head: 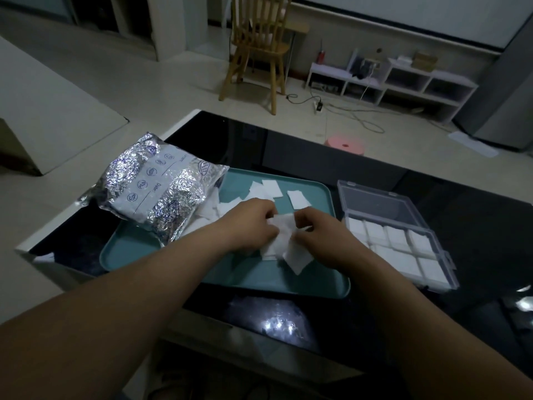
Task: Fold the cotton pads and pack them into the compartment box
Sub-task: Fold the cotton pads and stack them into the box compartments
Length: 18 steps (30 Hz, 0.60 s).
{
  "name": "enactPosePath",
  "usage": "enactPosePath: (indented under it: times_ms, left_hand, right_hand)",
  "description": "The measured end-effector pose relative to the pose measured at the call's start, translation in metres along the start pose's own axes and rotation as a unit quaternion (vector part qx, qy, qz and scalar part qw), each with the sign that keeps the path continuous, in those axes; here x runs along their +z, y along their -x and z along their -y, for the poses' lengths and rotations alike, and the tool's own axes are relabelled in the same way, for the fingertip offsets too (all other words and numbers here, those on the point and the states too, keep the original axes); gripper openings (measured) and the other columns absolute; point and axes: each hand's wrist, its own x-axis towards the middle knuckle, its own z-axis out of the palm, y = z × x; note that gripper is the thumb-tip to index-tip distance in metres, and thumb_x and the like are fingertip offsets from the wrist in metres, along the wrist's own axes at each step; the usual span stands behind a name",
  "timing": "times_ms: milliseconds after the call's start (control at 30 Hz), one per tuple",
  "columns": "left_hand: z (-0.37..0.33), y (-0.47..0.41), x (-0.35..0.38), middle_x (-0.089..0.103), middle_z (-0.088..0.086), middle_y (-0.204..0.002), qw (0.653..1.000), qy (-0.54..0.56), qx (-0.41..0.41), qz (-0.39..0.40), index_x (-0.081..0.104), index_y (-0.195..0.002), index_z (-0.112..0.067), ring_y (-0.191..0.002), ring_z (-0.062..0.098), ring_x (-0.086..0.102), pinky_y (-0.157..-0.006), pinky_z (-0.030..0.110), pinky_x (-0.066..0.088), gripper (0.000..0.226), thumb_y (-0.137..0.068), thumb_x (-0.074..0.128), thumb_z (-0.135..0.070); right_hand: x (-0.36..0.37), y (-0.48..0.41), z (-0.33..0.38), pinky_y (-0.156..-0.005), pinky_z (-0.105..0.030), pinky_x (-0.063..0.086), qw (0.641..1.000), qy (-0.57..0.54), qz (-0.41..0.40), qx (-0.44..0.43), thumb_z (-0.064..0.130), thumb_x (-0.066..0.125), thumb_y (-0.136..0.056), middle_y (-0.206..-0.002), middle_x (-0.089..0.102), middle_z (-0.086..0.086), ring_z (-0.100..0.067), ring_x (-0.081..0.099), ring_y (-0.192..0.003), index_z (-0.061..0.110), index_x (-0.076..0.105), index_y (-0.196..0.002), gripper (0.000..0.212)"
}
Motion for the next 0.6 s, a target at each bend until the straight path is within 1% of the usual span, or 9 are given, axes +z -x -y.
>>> enactPosePath:
  times_ms: [67, 100, 167, 200, 300, 367, 433, 500, 600]
  left_hand:
    - [-0.002, 0.003, -0.003, 0.062, -0.006, -0.086, 1.000, 0.009, 0.009, -0.004, 0.061, -0.089, -0.026, -0.082, 0.020, 0.063, -0.064, 0.032, 0.048, 0.007, -0.089, 0.065, -0.019]
    - [-0.002, 0.004, -0.003, 0.061, -0.007, -0.086, 1.000, 0.004, 0.017, -0.006, 0.061, -0.091, -0.025, -0.085, 0.021, 0.063, -0.065, 0.032, 0.046, 0.007, -0.090, 0.064, -0.018]
    - [0.000, 0.006, -0.001, 0.059, -0.007, -0.088, 0.999, -0.004, 0.025, -0.020, 0.059, -0.097, -0.024, -0.092, 0.023, 0.062, -0.067, 0.033, 0.041, 0.008, -0.092, 0.063, -0.020]
    - [0.001, 0.006, 0.000, 0.061, -0.006, -0.092, 0.999, 0.000, 0.021, -0.025, 0.058, -0.102, -0.025, -0.093, 0.023, 0.061, -0.070, 0.033, 0.042, 0.012, -0.093, 0.064, -0.023]
    - [0.001, 0.011, 0.004, 0.056, -0.001, -0.117, 0.999, 0.031, 0.001, -0.024, 0.046, -0.137, -0.025, -0.103, 0.022, 0.060, -0.090, 0.038, 0.051, 0.051, -0.093, 0.069, -0.037]
    - [0.000, 0.015, 0.008, 0.048, 0.000, -0.126, 0.997, 0.055, -0.026, -0.056, 0.039, -0.144, -0.025, -0.108, 0.025, 0.059, -0.096, 0.043, 0.051, 0.060, -0.093, 0.067, -0.038]
    - [-0.003, 0.017, 0.012, 0.052, 0.003, -0.123, 0.988, 0.087, -0.049, -0.116, 0.044, -0.128, -0.023, -0.101, 0.025, 0.060, -0.087, 0.042, 0.052, 0.040, -0.094, 0.064, -0.033]
    - [-0.005, 0.020, 0.015, 0.057, 0.005, -0.109, 0.982, 0.100, -0.043, -0.156, 0.047, -0.104, -0.022, -0.090, 0.022, 0.058, -0.072, 0.034, 0.044, 0.022, -0.093, 0.064, -0.031]
    - [-0.008, 0.024, 0.021, 0.053, -0.003, -0.104, 0.990, 0.065, 0.018, -0.124, 0.048, -0.098, -0.025, -0.085, 0.016, 0.056, -0.069, 0.032, 0.038, 0.028, -0.091, 0.069, -0.042]
  right_hand:
    - [0.001, 0.000, 0.002, -0.068, -0.022, 0.046, 1.000, -0.014, 0.003, -0.017, 0.021, 0.061, -0.100, -0.118, 0.067, 0.002, -0.016, 0.063, -0.102, 0.023, 0.065, -0.128, 0.029]
    - [0.001, 0.001, 0.003, -0.065, -0.024, 0.043, 1.000, -0.010, -0.001, -0.022, 0.024, 0.061, -0.101, -0.108, 0.068, -0.003, -0.016, 0.062, -0.094, 0.016, 0.068, -0.116, 0.018]
    - [0.000, 0.002, 0.005, -0.061, -0.030, 0.039, 1.000, -0.015, -0.016, -0.022, 0.026, 0.065, -0.100, -0.088, 0.064, -0.012, -0.019, 0.054, -0.076, 0.001, 0.065, -0.092, 0.027]
    - [-0.001, 0.001, 0.006, -0.060, -0.030, 0.039, 0.999, -0.027, -0.024, -0.009, 0.027, 0.066, -0.100, -0.082, 0.062, -0.011, -0.019, 0.053, -0.072, 0.000, 0.065, -0.087, 0.029]
    - [-0.005, 0.005, 0.005, -0.063, -0.037, 0.056, 0.995, -0.084, -0.047, 0.027, 0.024, 0.068, -0.099, -0.084, 0.071, -0.006, -0.020, 0.064, -0.073, 0.012, 0.070, -0.086, 0.018]
    - [-0.007, 0.009, 0.006, -0.061, -0.036, 0.059, 0.985, -0.146, -0.071, 0.056, 0.017, 0.066, -0.098, -0.087, 0.071, -0.011, -0.023, 0.066, -0.072, 0.010, 0.070, -0.091, 0.011]
    - [-0.006, 0.011, 0.004, -0.059, -0.032, 0.059, 0.965, -0.227, -0.095, 0.085, 0.007, 0.062, -0.096, -0.080, 0.065, -0.014, -0.021, 0.063, -0.061, 0.005, 0.065, -0.090, 0.008]
    - [-0.004, 0.013, 0.002, -0.060, -0.035, 0.061, 0.939, -0.312, -0.099, 0.108, -0.001, 0.058, -0.093, -0.076, 0.059, -0.017, -0.019, 0.060, -0.052, 0.002, 0.060, -0.091, 0.004]
    - [0.001, 0.014, 0.001, -0.070, -0.043, 0.066, 0.913, -0.383, -0.067, 0.122, -0.006, 0.058, -0.089, -0.074, 0.059, -0.017, -0.019, 0.063, -0.050, -0.001, 0.057, -0.099, 0.012]
